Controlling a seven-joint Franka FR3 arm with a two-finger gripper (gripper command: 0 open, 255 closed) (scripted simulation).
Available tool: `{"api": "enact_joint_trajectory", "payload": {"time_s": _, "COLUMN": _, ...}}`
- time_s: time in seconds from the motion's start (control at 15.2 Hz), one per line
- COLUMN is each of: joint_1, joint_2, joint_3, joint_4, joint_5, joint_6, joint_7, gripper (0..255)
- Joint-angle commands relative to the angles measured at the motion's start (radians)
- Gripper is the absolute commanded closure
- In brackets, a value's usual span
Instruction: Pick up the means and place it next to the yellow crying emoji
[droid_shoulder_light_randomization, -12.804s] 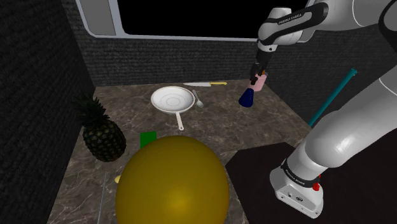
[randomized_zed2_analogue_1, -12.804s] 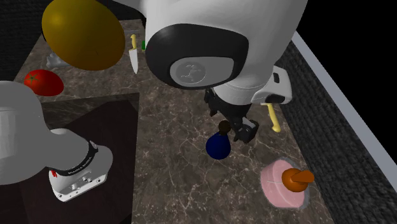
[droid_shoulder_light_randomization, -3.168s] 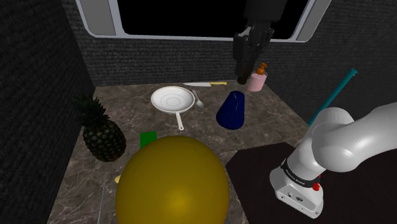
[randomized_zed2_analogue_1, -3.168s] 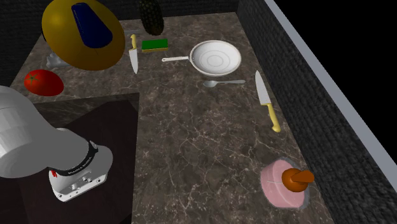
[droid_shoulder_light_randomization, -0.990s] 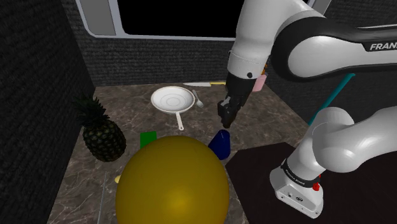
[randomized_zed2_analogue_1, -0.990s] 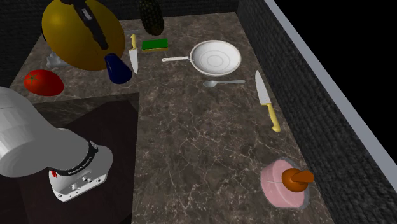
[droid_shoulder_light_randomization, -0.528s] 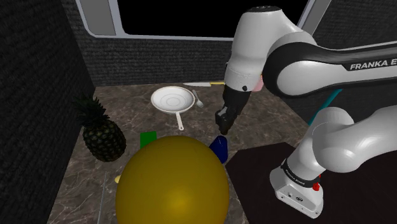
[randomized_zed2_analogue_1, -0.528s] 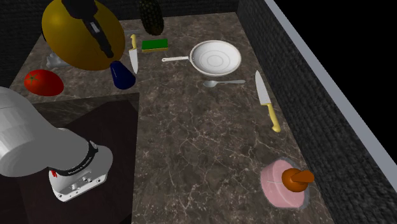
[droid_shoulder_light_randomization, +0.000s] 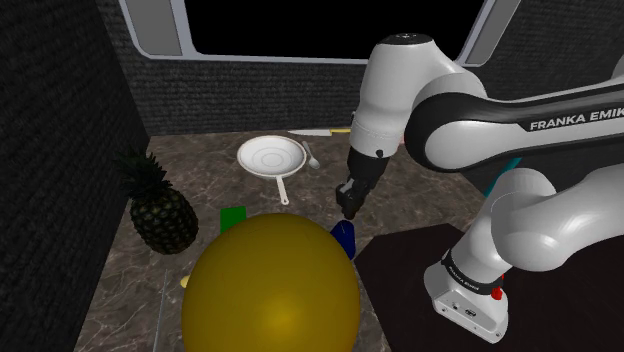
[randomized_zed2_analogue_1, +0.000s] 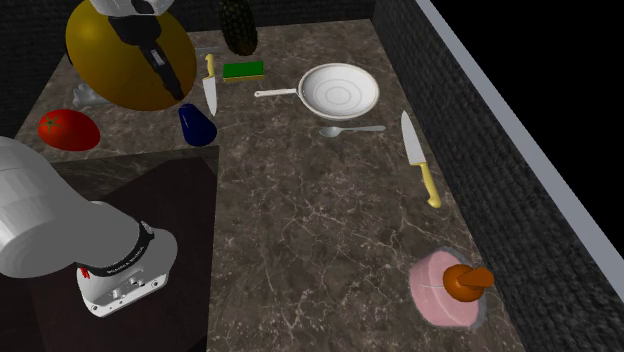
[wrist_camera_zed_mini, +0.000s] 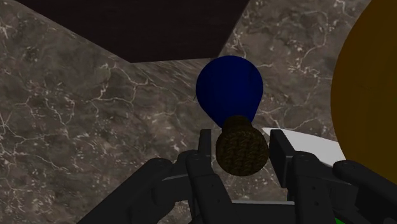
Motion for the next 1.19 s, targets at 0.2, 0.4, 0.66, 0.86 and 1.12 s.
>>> {"api": "enact_joint_trajectory", "payload": {"time_s": 0.2, "joint_1": 0.0, "joint_2": 0.0, "joint_3": 0.001, "joint_4": 0.0, "joint_5": 0.0, "joint_6": 0.002, "joint_7": 0.0, "gripper": 255}}
{"api": "enact_joint_trajectory", "payload": {"time_s": 0.4, "joint_1": 0.0, "joint_2": 0.001, "joint_3": 0.0, "joint_4": 0.0, "joint_5": 0.0, "joint_6": 0.002, "joint_7": 0.0, "gripper": 0}}
{"api": "enact_joint_trajectory", "payload": {"time_s": 0.66, "joint_1": -0.002, "joint_2": -0.011, "joint_3": -0.007, "joint_4": 0.026, "joint_5": -0.006, "joint_6": -0.036, "joint_7": 0.001, "gripper": 0}}
{"api": "enact_joint_trajectory", "payload": {"time_s": 0.86, "joint_1": -0.007, "joint_2": -0.032, "joint_3": -0.028, "joint_4": 0.107, "joint_5": -0.023, "joint_6": -0.137, "joint_7": 0.003, "gripper": 0}}
{"api": "enact_joint_trajectory", "payload": {"time_s": 1.12, "joint_1": -0.007, "joint_2": -0.032, "joint_3": -0.028, "joint_4": 0.107, "joint_5": -0.023, "joint_6": -0.137, "joint_7": 0.003, "gripper": 0}}
